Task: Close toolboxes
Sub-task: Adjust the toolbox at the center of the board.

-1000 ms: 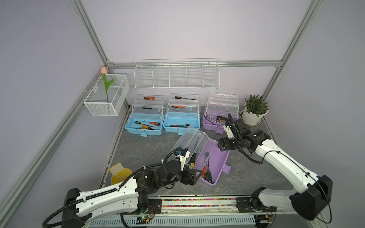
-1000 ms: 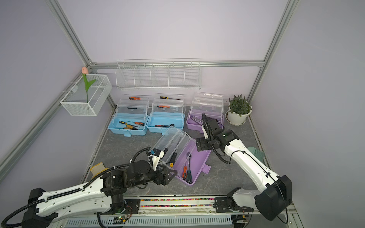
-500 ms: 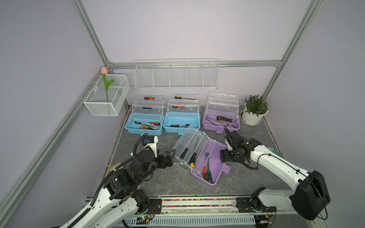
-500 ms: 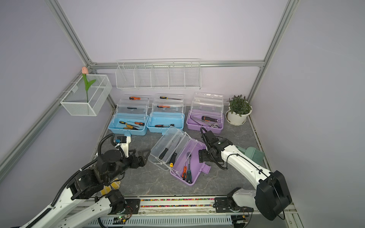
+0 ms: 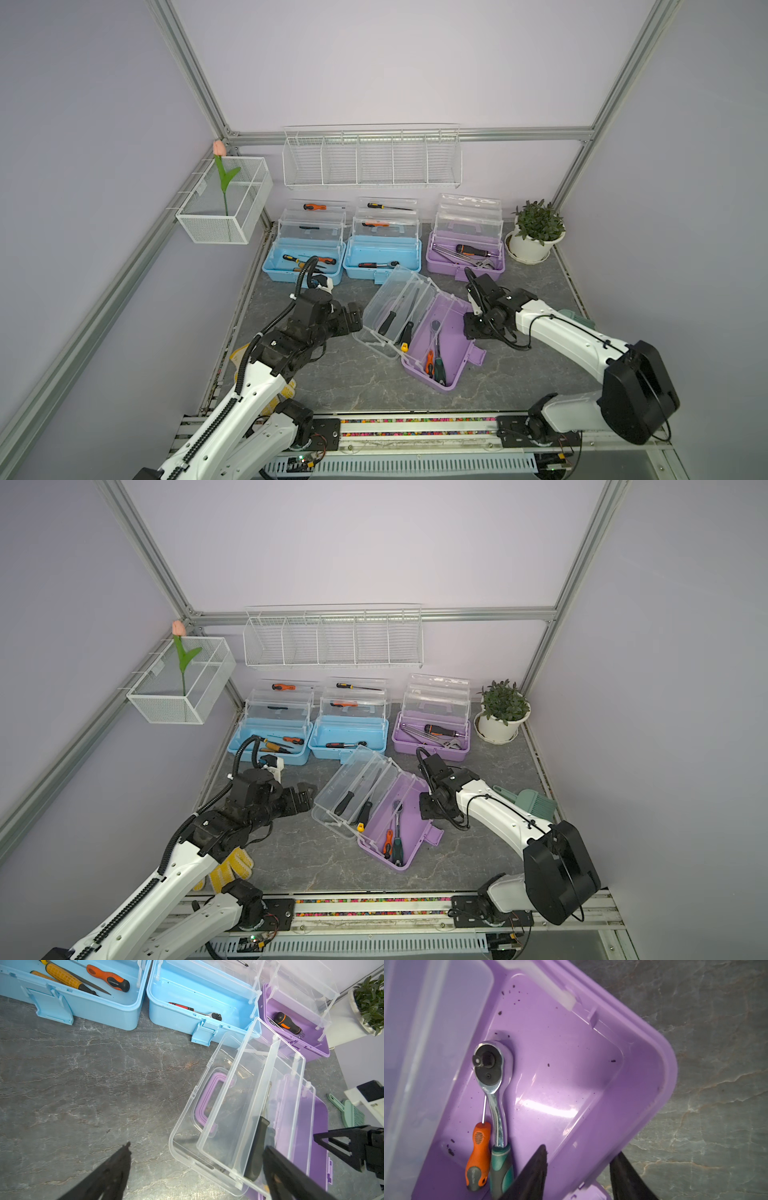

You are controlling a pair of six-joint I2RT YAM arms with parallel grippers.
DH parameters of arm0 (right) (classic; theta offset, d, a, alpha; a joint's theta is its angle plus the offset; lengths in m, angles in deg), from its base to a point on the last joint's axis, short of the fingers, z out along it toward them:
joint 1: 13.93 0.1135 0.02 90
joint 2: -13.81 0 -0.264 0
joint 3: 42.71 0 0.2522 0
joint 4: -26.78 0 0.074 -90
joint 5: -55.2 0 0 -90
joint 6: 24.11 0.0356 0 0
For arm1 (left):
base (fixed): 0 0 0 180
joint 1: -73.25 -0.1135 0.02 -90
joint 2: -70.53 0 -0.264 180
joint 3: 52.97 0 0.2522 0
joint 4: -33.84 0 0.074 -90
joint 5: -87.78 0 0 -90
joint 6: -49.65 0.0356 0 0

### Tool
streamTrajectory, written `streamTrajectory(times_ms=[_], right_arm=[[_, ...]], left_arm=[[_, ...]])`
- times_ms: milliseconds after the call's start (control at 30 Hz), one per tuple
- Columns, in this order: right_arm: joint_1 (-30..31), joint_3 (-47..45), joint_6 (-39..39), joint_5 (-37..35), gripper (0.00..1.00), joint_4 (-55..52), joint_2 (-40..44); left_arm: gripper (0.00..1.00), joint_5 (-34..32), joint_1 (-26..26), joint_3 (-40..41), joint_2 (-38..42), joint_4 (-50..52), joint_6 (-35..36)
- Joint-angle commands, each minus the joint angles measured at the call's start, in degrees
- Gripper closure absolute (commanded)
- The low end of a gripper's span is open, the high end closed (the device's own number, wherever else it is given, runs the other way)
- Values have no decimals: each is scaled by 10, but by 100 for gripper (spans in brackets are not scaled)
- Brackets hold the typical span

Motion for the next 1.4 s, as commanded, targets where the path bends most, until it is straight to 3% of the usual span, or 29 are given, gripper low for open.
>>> streamTrajectory(times_ms=[0,567,967,1033,1133,1200,1367], right_arm=[[1,-6,-9,6,56,6,-12],[-30,40,-103,5,75,-10,-56],[-65,109,-151,41,83,9,-131],[-66,111,-147,54,77,11,-128],[-76,114,-135,81,48,5,-120],[-78,121,-134,81,34,-11,-118],[-89,119,-129,84,24,-18,-90]], left_arm=[[0,0,-3,28,0,-20,-19],[3,-30,-3,76,1,-38,-55],[19,-46,0,95,-42,-44,-50],[22,-35,1,102,-45,-50,-54],[26,-39,12,110,-49,-50,-50],[27,-51,28,108,-52,-41,-50],[31,-21,62,121,-59,-49,-79]])
